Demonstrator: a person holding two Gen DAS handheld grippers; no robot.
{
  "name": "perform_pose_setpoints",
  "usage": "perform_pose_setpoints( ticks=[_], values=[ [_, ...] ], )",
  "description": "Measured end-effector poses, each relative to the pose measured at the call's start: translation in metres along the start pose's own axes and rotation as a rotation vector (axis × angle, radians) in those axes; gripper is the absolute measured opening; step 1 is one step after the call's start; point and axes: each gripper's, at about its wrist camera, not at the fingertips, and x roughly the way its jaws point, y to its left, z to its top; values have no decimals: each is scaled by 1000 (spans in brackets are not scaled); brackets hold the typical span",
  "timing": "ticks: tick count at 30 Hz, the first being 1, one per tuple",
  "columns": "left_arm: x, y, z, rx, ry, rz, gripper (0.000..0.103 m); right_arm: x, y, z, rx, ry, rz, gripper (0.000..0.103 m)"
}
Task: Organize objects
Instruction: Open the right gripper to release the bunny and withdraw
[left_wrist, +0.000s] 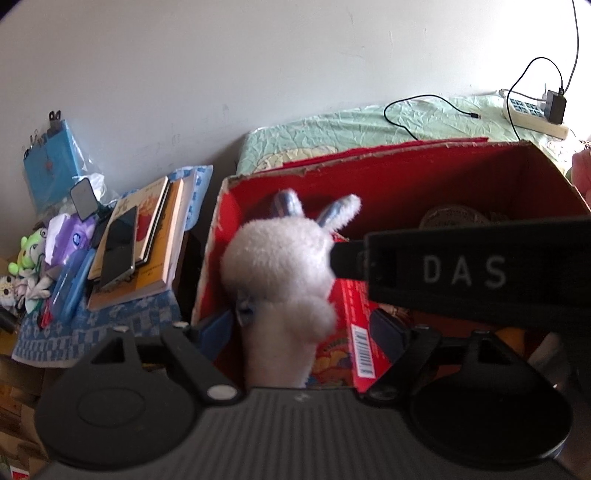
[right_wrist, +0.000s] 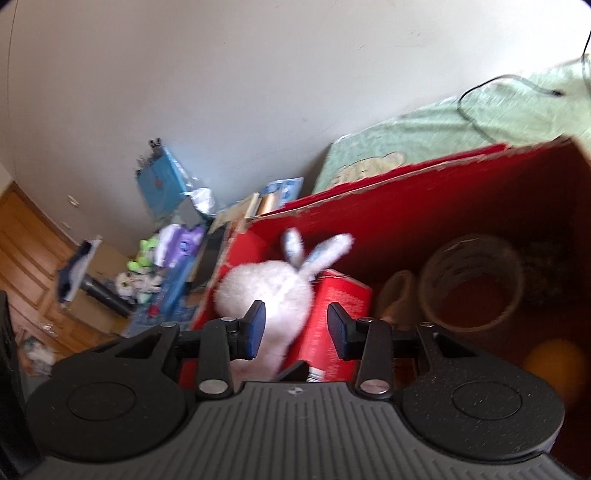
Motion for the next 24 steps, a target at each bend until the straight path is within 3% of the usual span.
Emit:
perform_pose_setpoints(
  ticks=[14,24],
  values=[
    [-22,-24,-1,-12,-14,-16,87,-49,-3,-16,-68,-90,-136,42],
    [-45,-62,4,-11,-26,12,90,-87,-22,-20,-59,-120,-125,42]
  ],
)
